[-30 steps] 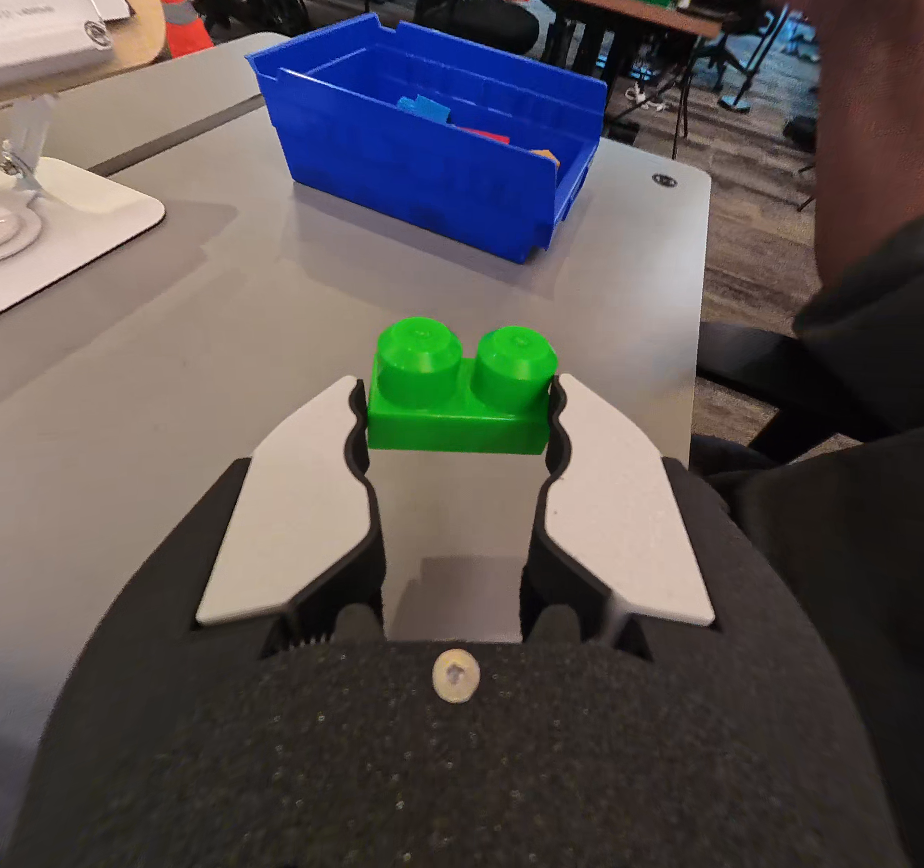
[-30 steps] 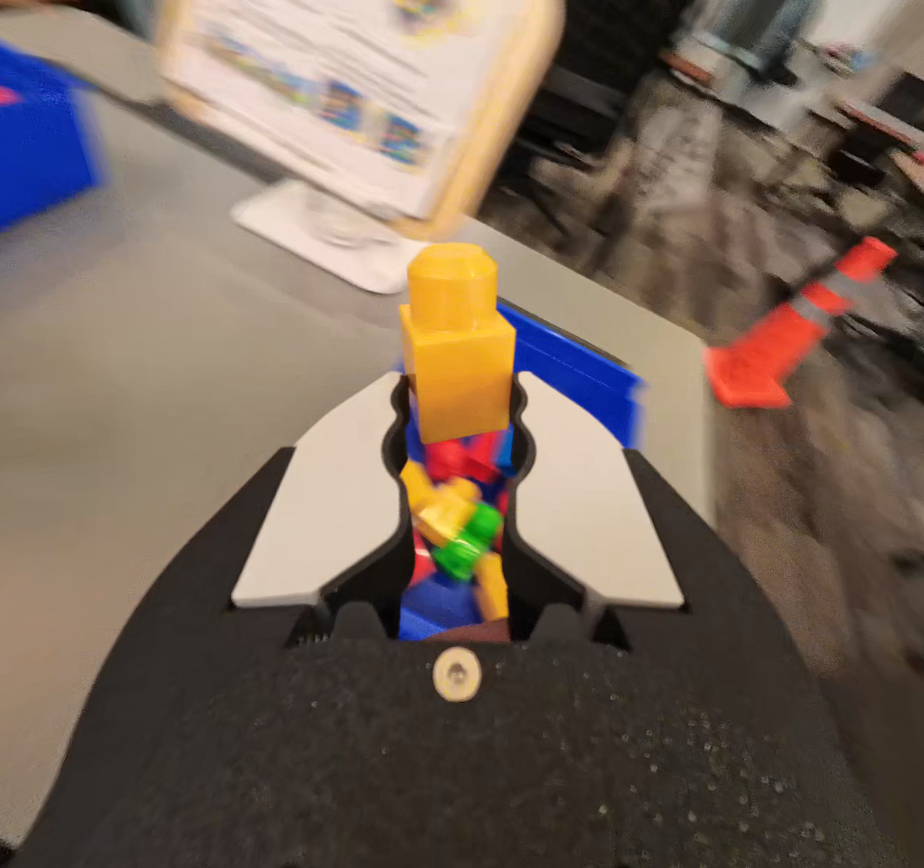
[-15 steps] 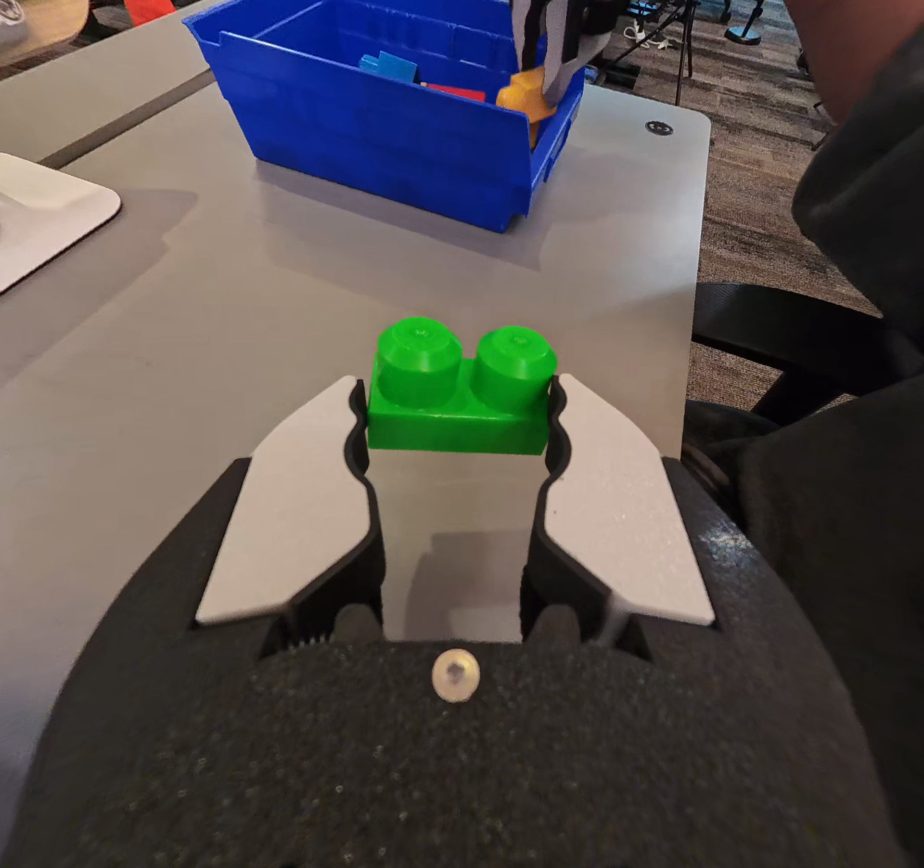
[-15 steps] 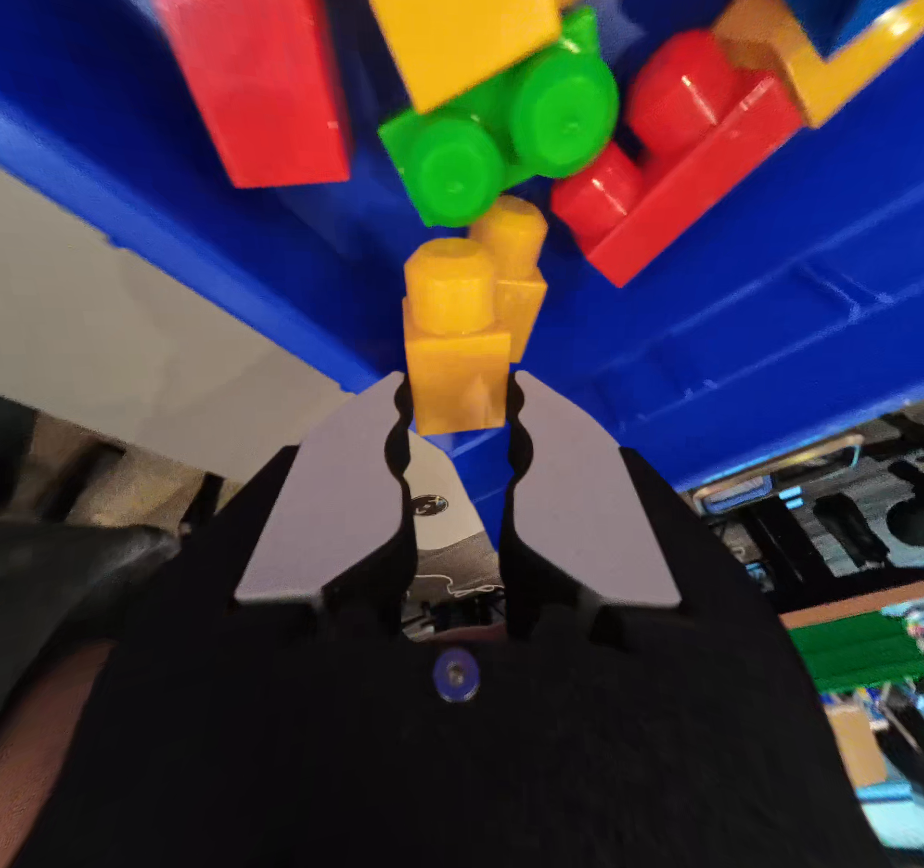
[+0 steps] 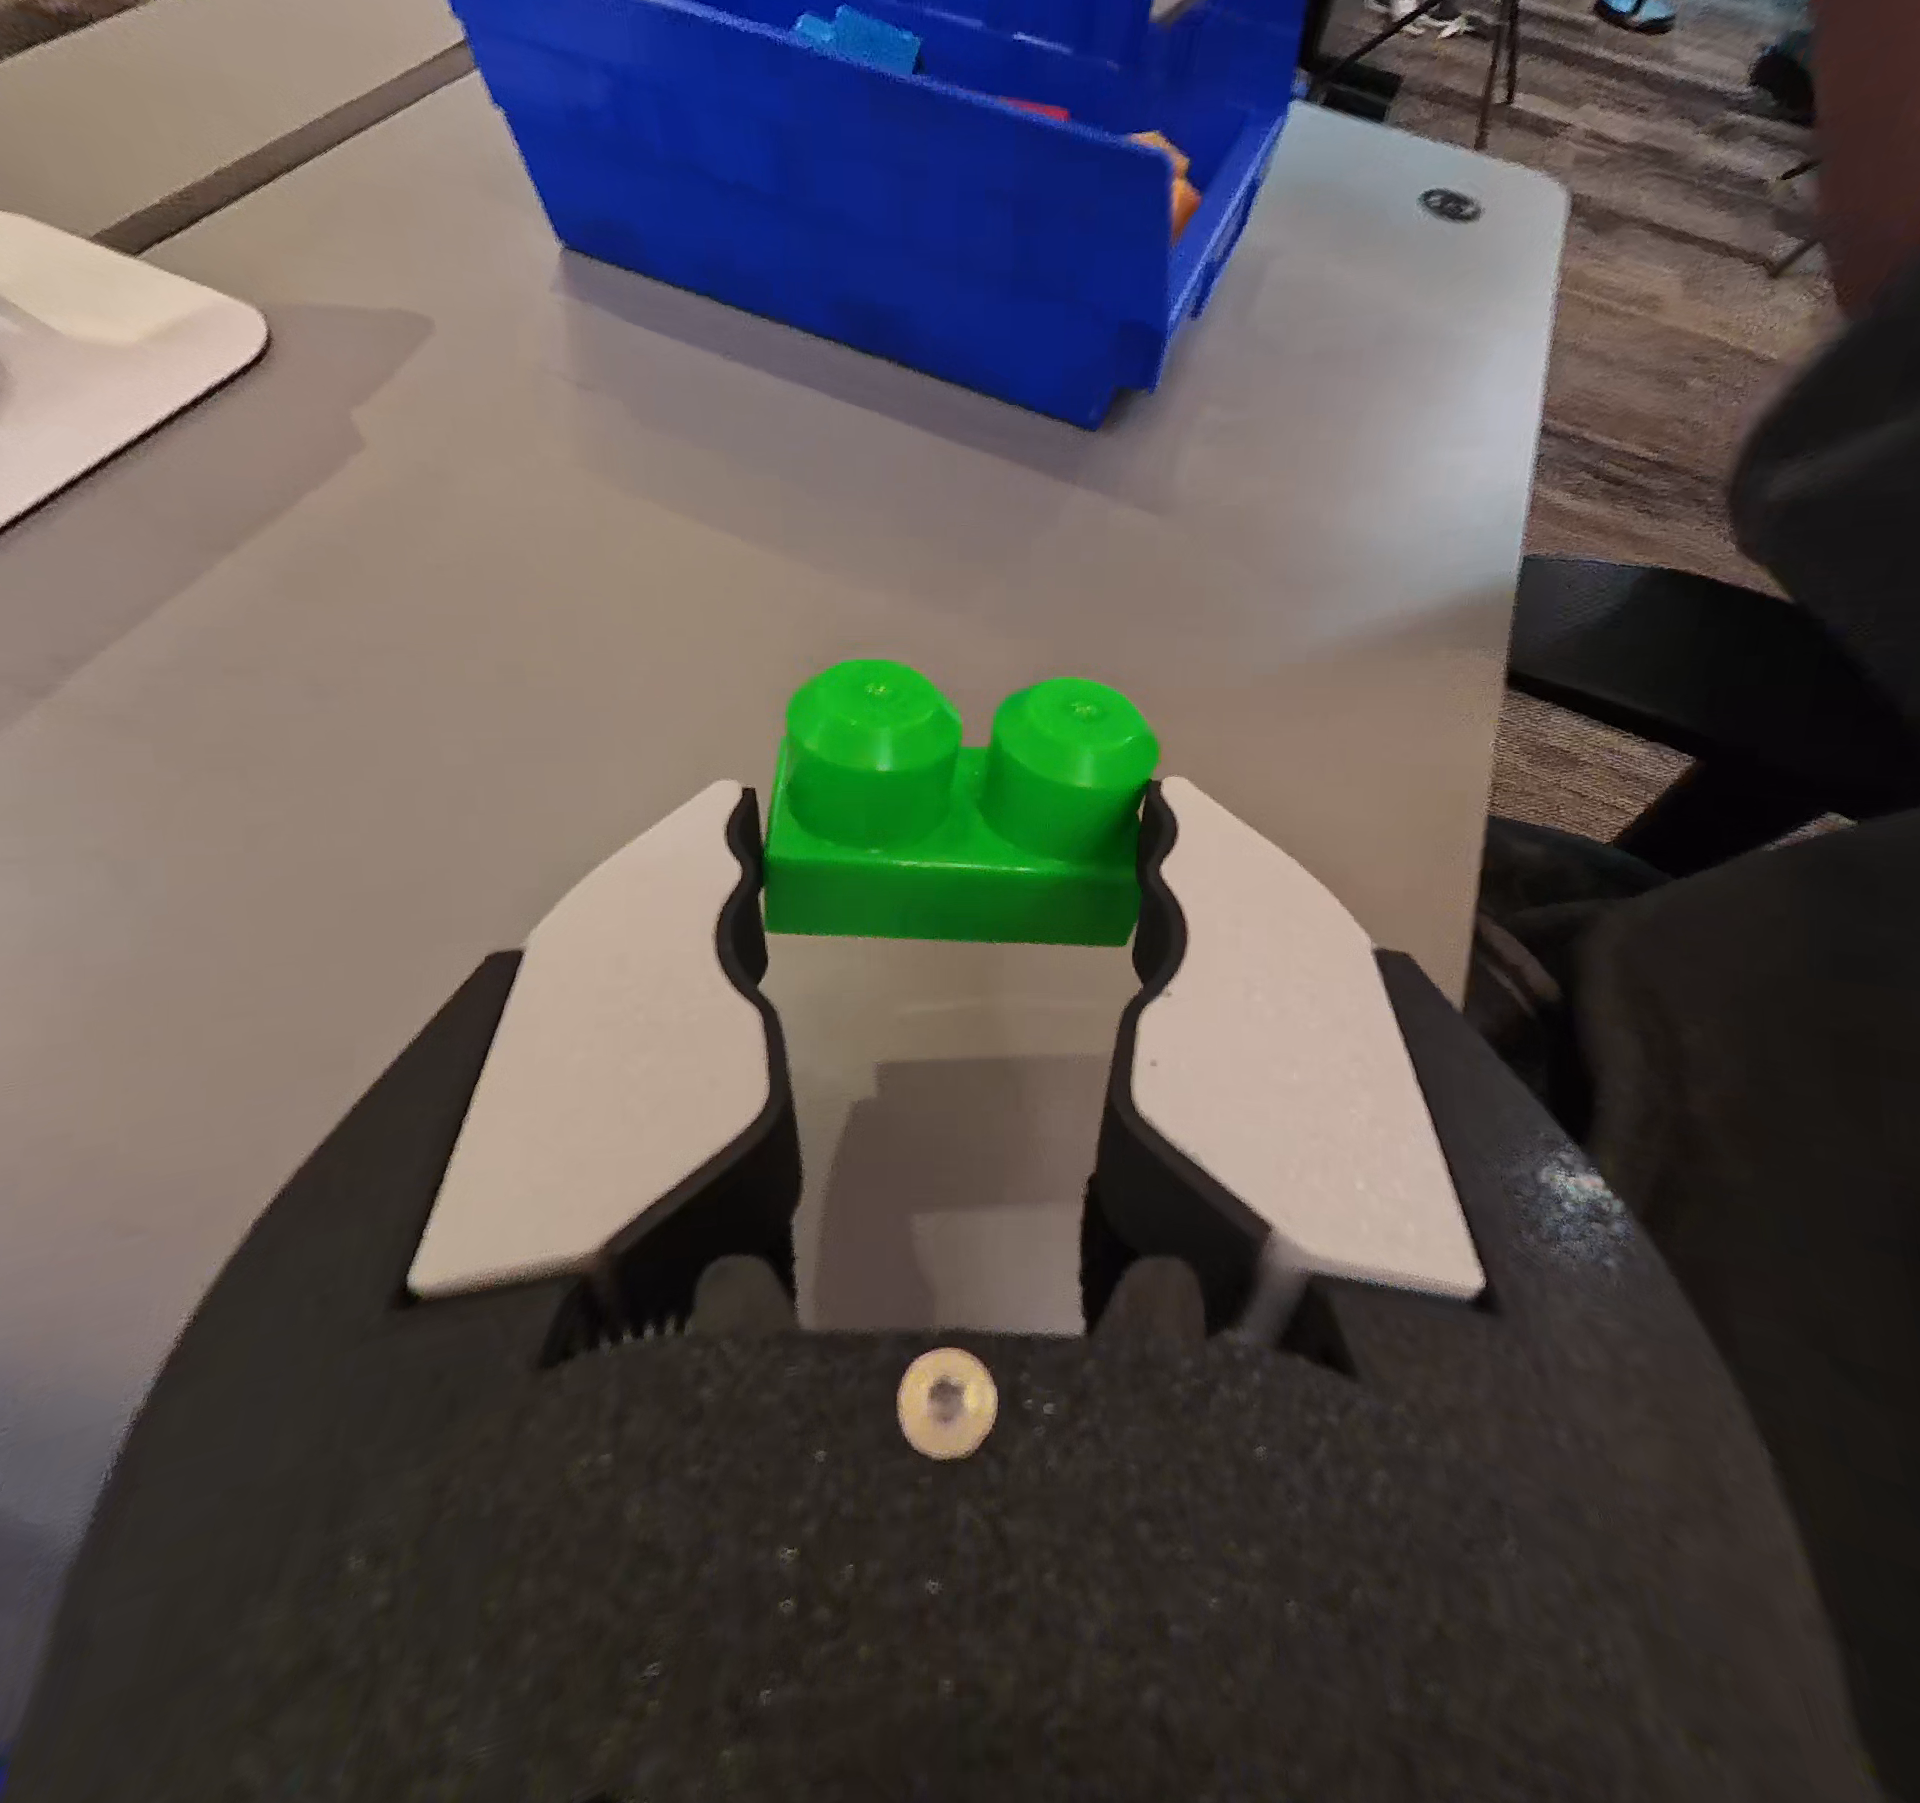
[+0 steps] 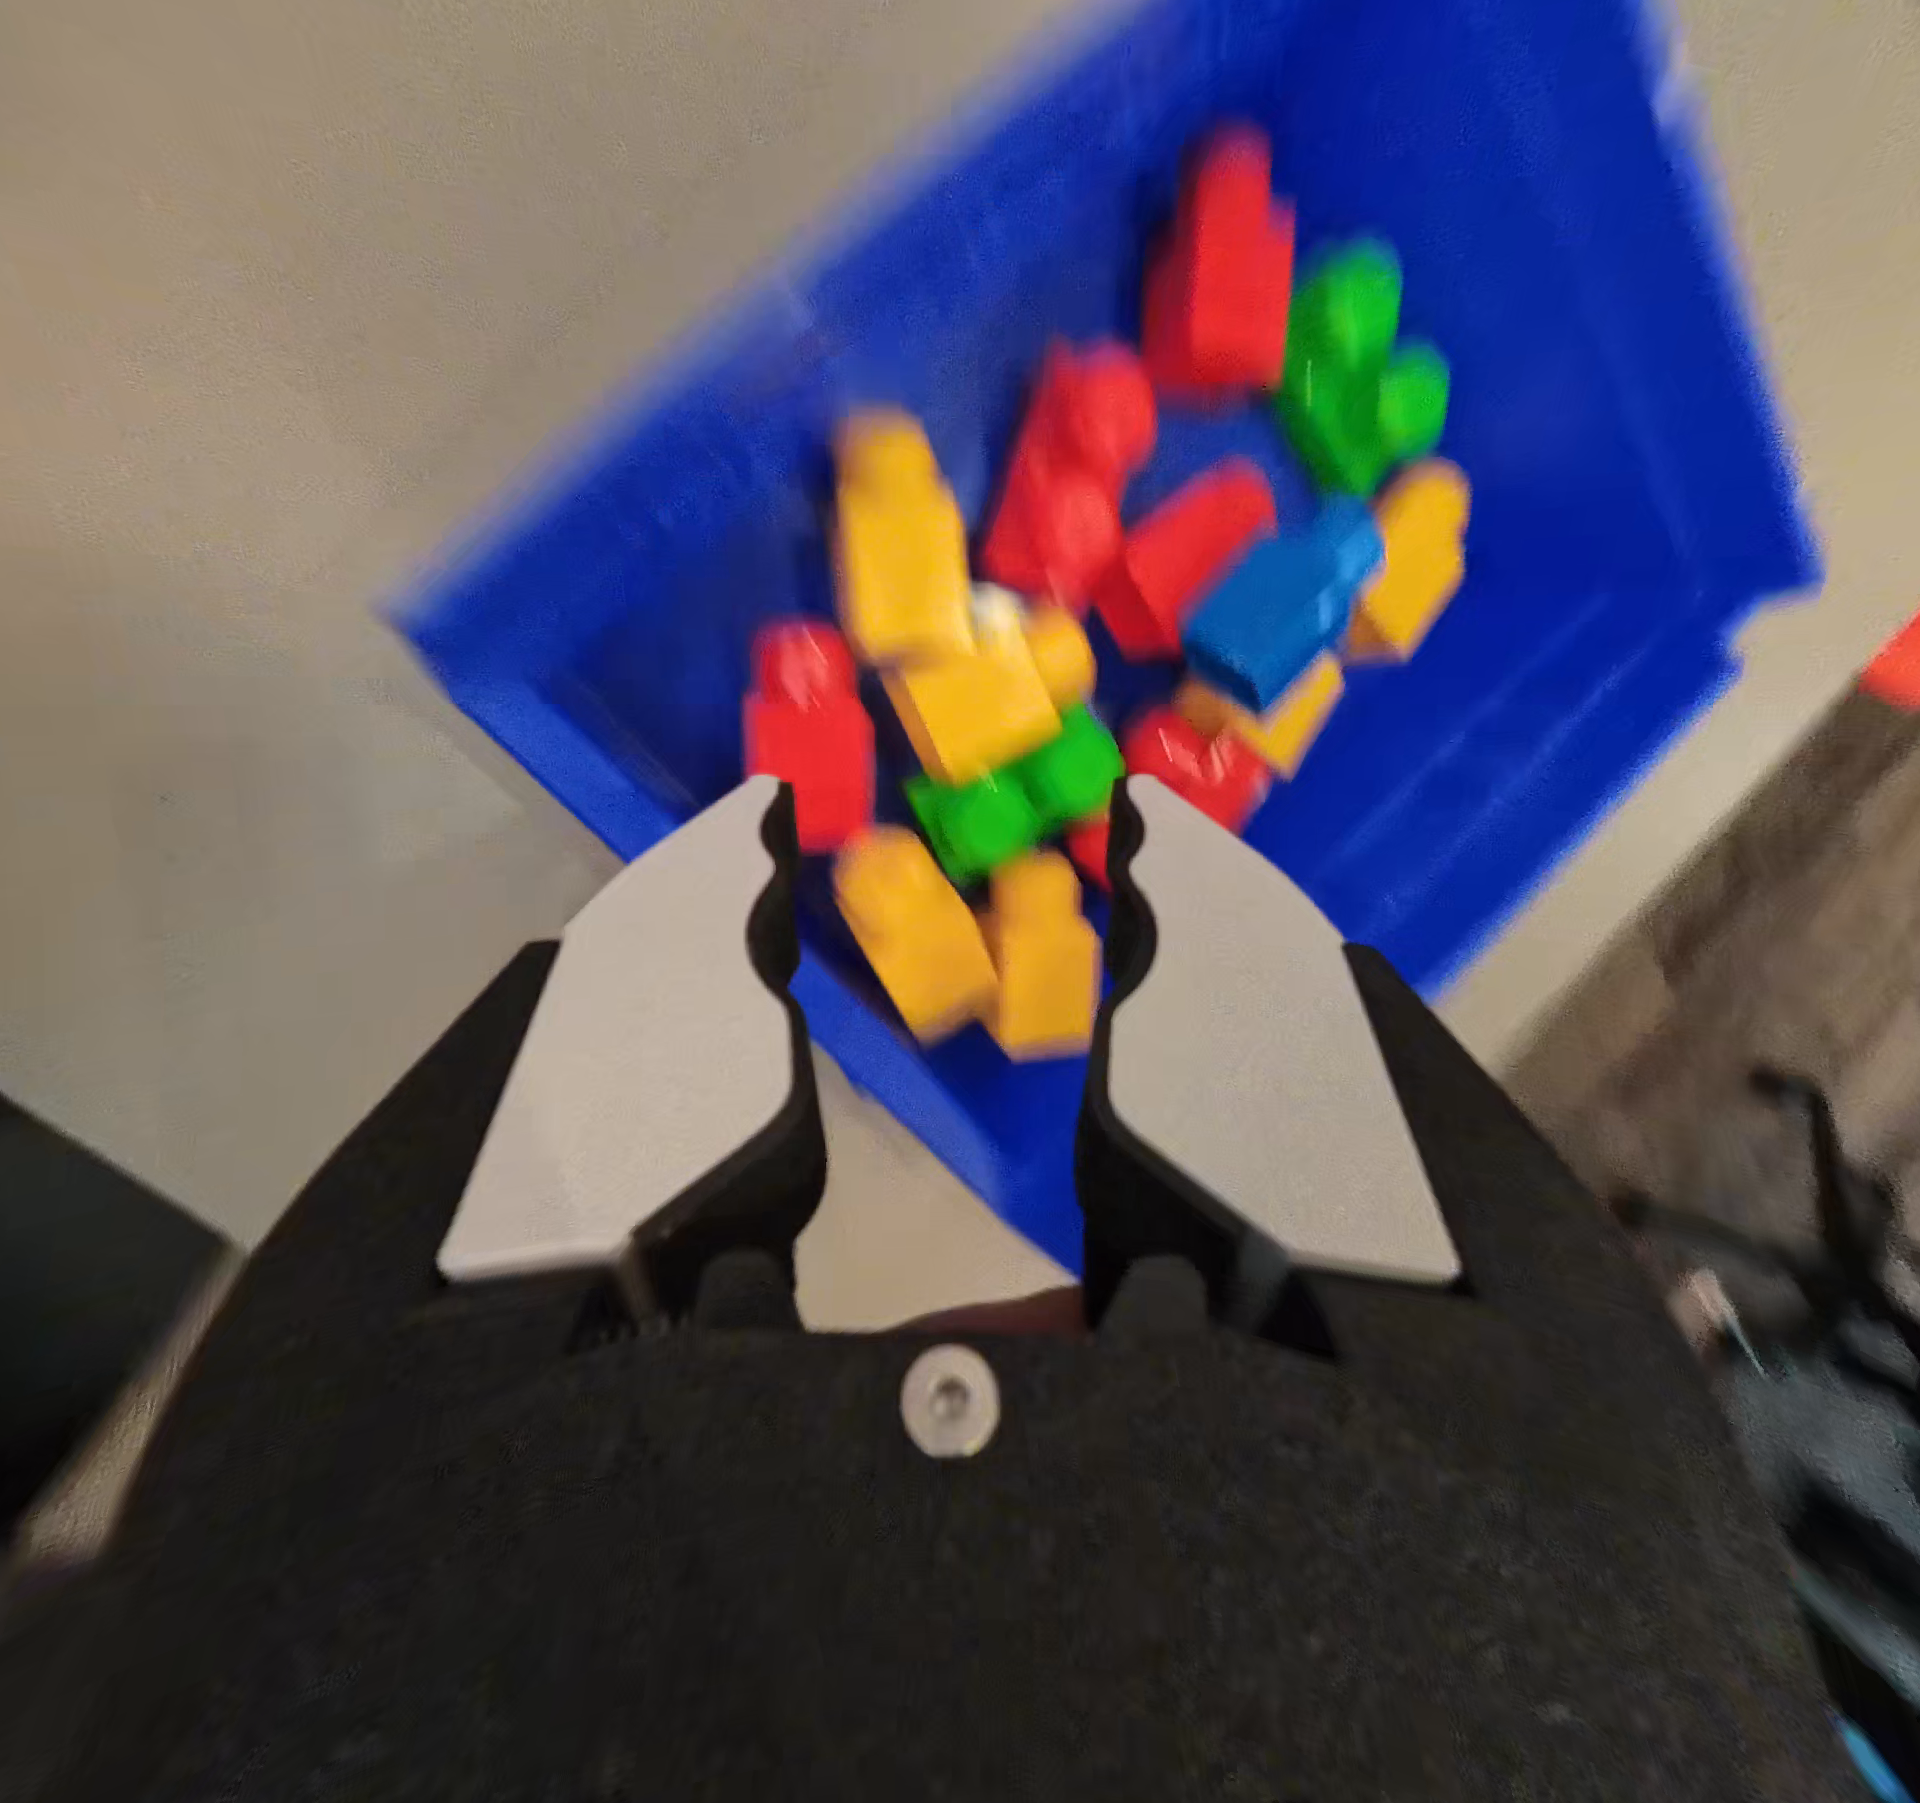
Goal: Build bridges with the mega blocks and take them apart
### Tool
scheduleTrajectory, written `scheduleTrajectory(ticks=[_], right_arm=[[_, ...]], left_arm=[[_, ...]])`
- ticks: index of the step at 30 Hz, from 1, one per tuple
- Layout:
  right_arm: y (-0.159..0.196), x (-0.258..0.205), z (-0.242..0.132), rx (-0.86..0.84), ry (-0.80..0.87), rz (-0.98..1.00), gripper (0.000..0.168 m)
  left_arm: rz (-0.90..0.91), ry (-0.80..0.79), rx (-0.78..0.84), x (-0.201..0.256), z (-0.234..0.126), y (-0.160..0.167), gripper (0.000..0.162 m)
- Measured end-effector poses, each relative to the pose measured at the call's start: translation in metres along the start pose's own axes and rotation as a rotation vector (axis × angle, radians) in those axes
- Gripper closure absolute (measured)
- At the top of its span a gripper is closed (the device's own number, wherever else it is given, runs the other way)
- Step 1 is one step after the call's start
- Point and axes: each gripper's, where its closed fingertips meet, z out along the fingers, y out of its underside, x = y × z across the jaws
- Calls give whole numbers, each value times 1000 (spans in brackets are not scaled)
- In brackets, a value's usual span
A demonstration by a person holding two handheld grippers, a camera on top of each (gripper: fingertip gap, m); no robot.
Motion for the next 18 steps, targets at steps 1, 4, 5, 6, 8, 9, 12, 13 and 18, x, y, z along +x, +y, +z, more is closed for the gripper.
scheduleTrajectory(ticks=[1, 4, 5, 6, 8, 9, 12, 13, 18], right_arm=[[-21, -21, -4, 159, -10, 22, 112], [-66, -125, -10, 562, -231, 64, 114], [-74, -158, -10, 655, -319, 106, 116], [-80, -189, -11, 736, -408, 161, 116], [-83, -227, -8, 819, -500, 274, 118], [-82, -240, -9, 824, -537, 304, 119], [-80, -251, -19, 900, -594, 405, 128], [-79, -254, -19, 905, -633, 433, 128], [-71, -247, -15, 892, -649, 460, 128]], left_arm=[[-9, -15, -11, -3, 2, 2, 93], [-3, -89, -83, -17, 12, 16, 93], [6, -128, -122, -23, 17, 22, 93], [15, -167, -164, -31, 22, 28, 93], [32, -233, -257, -44, 32, 40, 93], [43, -252, -295, -48, 37, 45, 93], [68, -275, -331, -52, 50, 47, 94], [71, -277, -330, -51, 53, 46, 94], [109, -298, -342, -50, 58, 42, 94]])
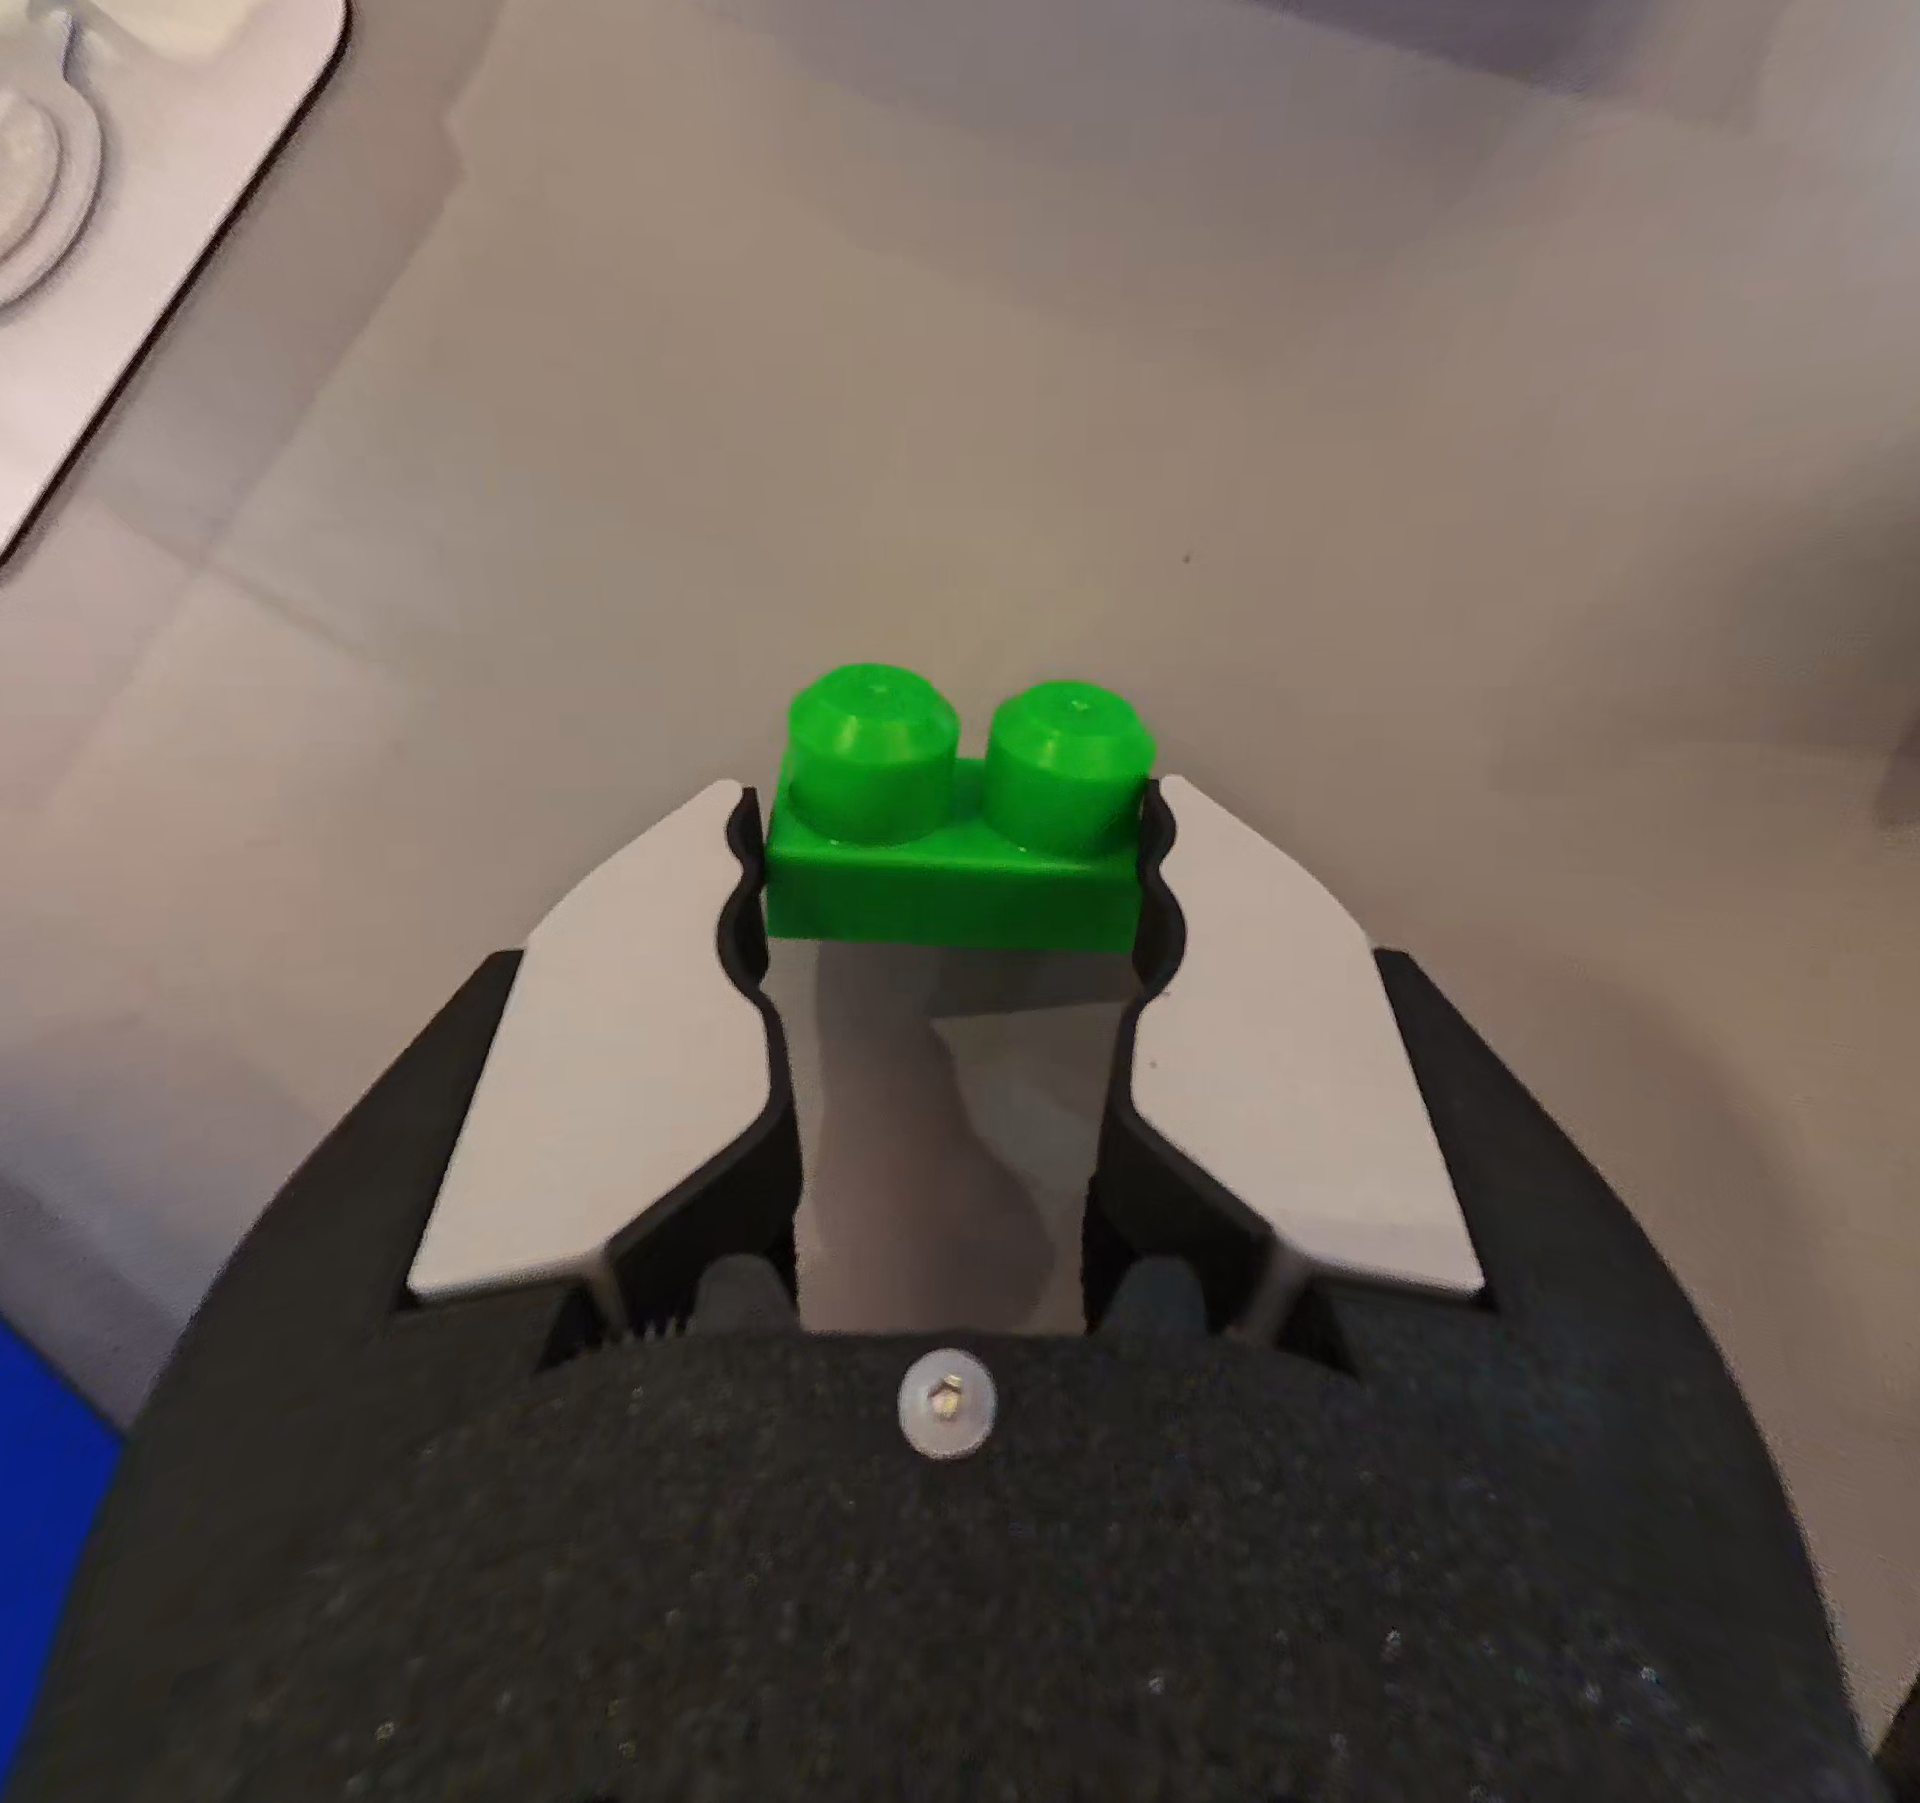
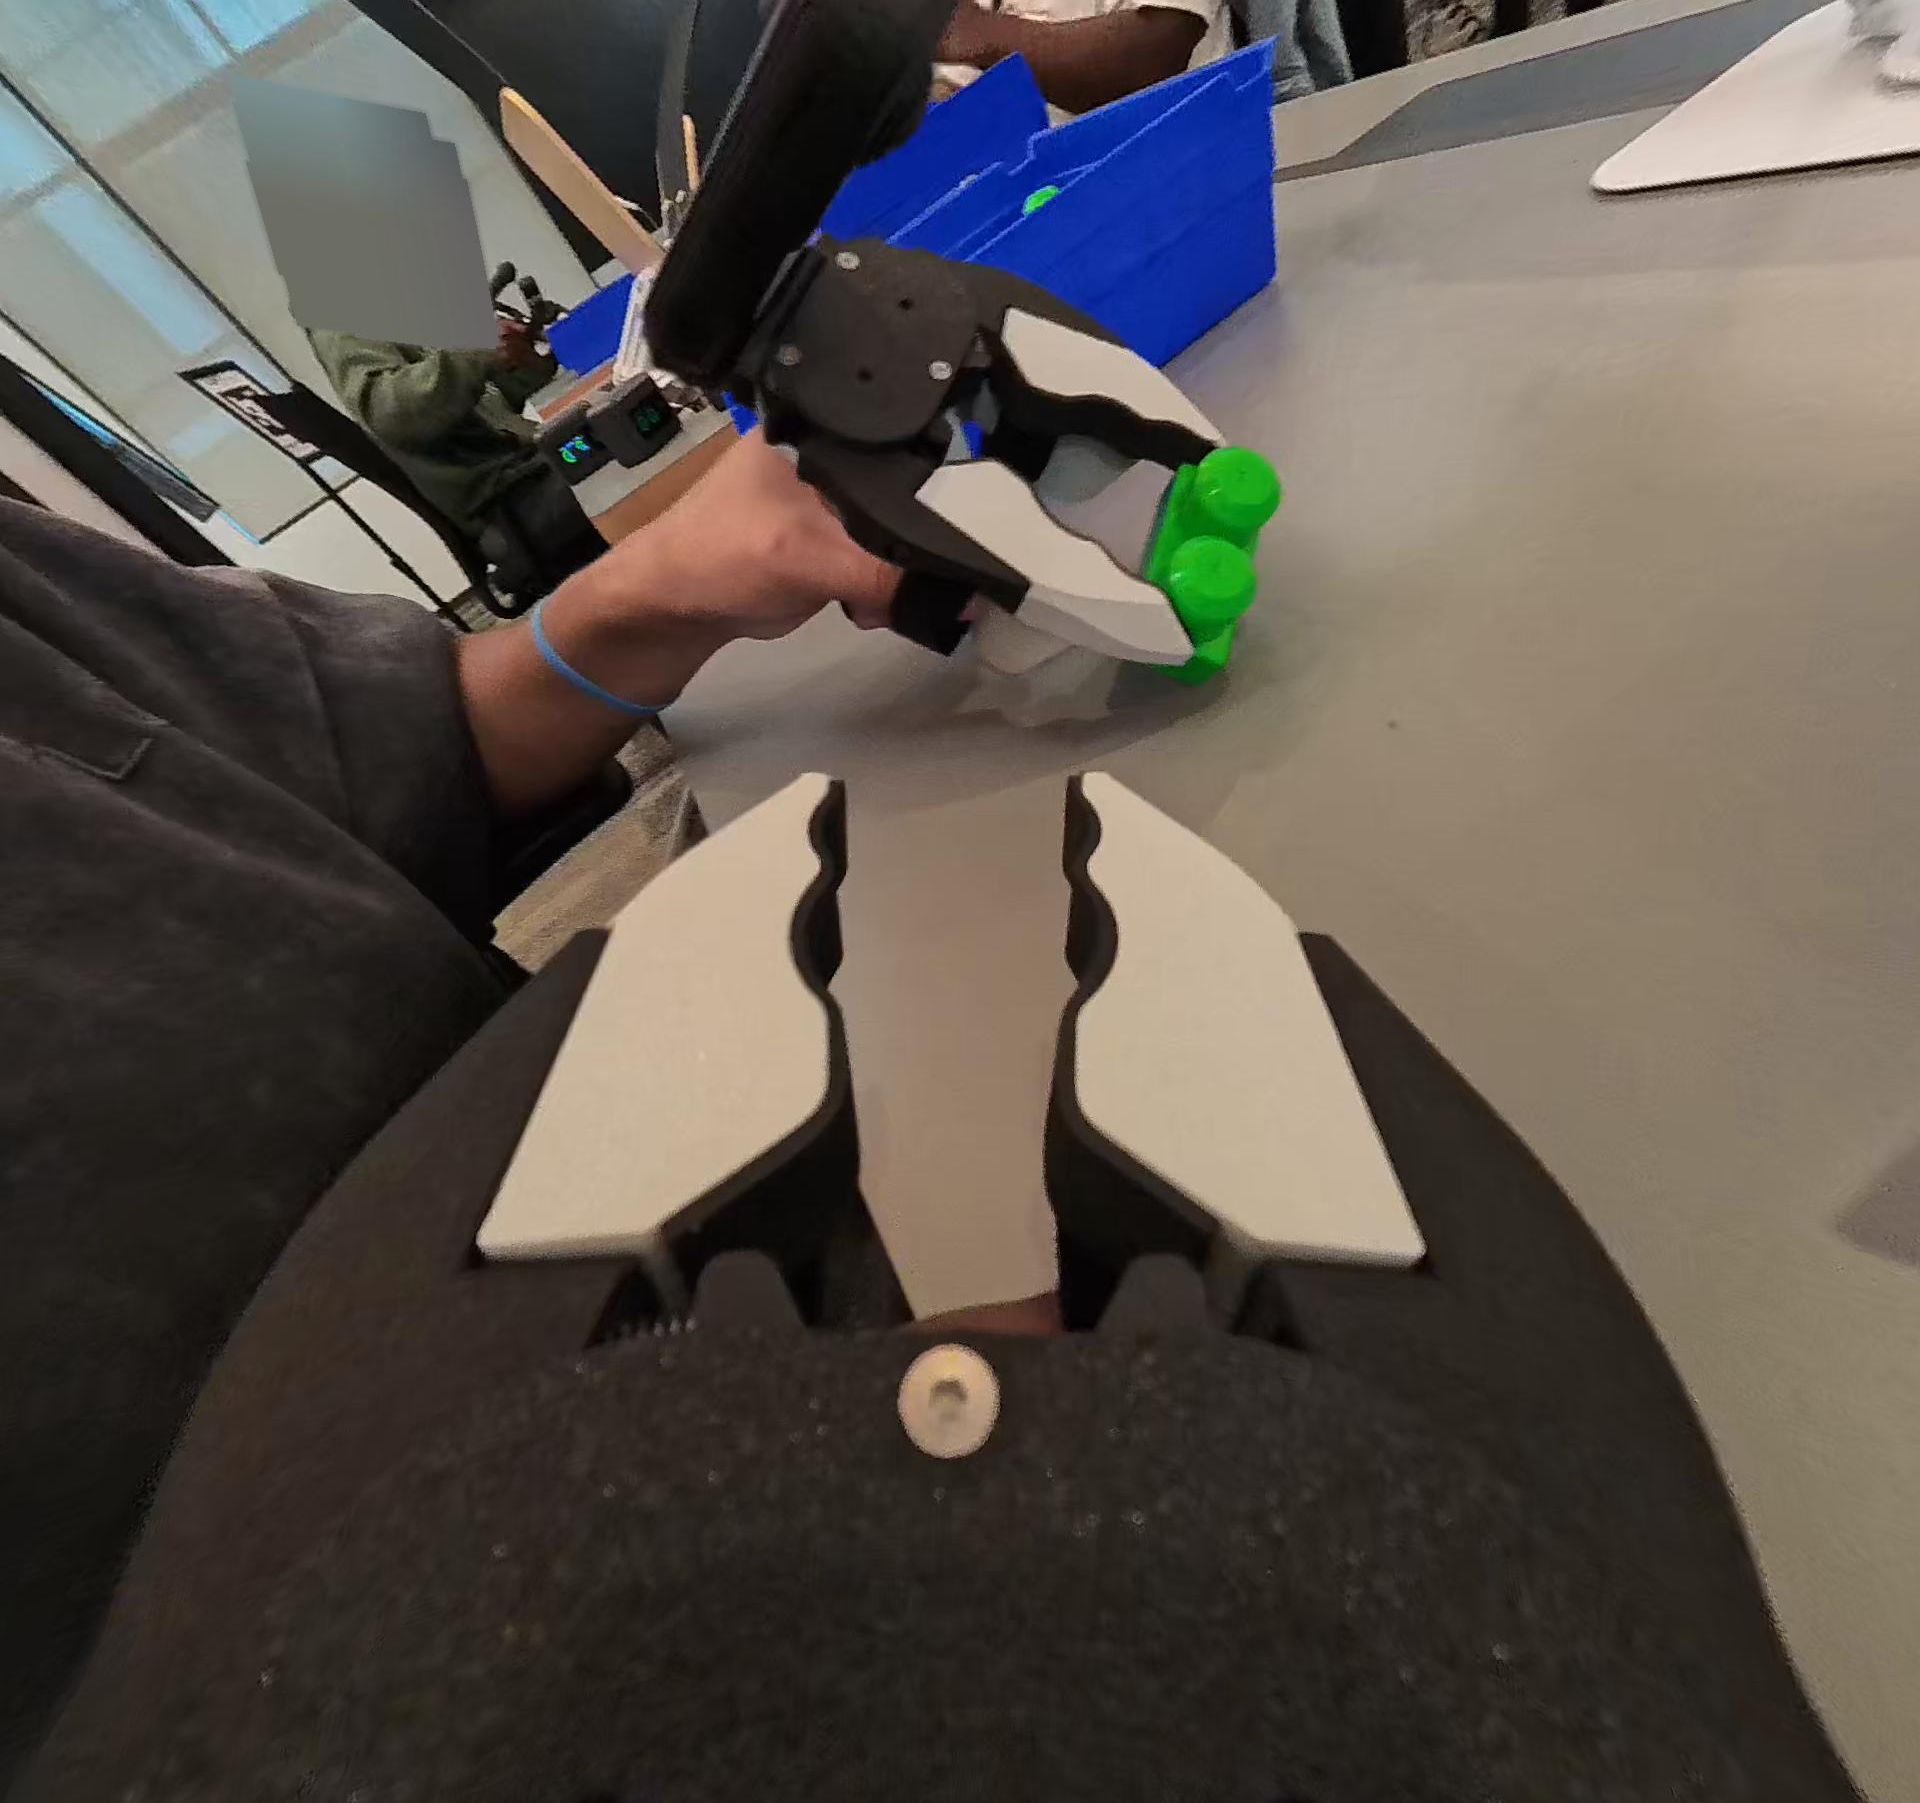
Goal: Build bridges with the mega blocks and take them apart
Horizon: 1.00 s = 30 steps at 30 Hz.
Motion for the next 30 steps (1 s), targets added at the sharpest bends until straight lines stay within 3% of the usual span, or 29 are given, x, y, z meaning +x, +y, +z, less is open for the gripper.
scheduleTrajectory(ticks=[10, 15, 19, 23, 28, 30], right_arm=[[0, 30, -9, -15, 146, -29, 128], [4, 48, -4, -74, 269, -85, 123], [3, 49, 18, -300, 283, -253, 105], [-4, 74, 38, -543, 388, -476, 101], [2, 81, 86, -626, 326, -339, 96], [9, 93, 98, -649, 373, -303, 91]], left_arm=[[-46, 41, 83, 8, -5, -6, 93], [-93, 52, 144, 3, -30, -7, 88], [-179, 126, 217, 14, -75, 8, 89], [-314, 223, 324, 43, -104, 28, 93], [-339, 223, 350, 66, -116, 54, 95], [-308, 193, 318, 64, -114, 63, 95]])
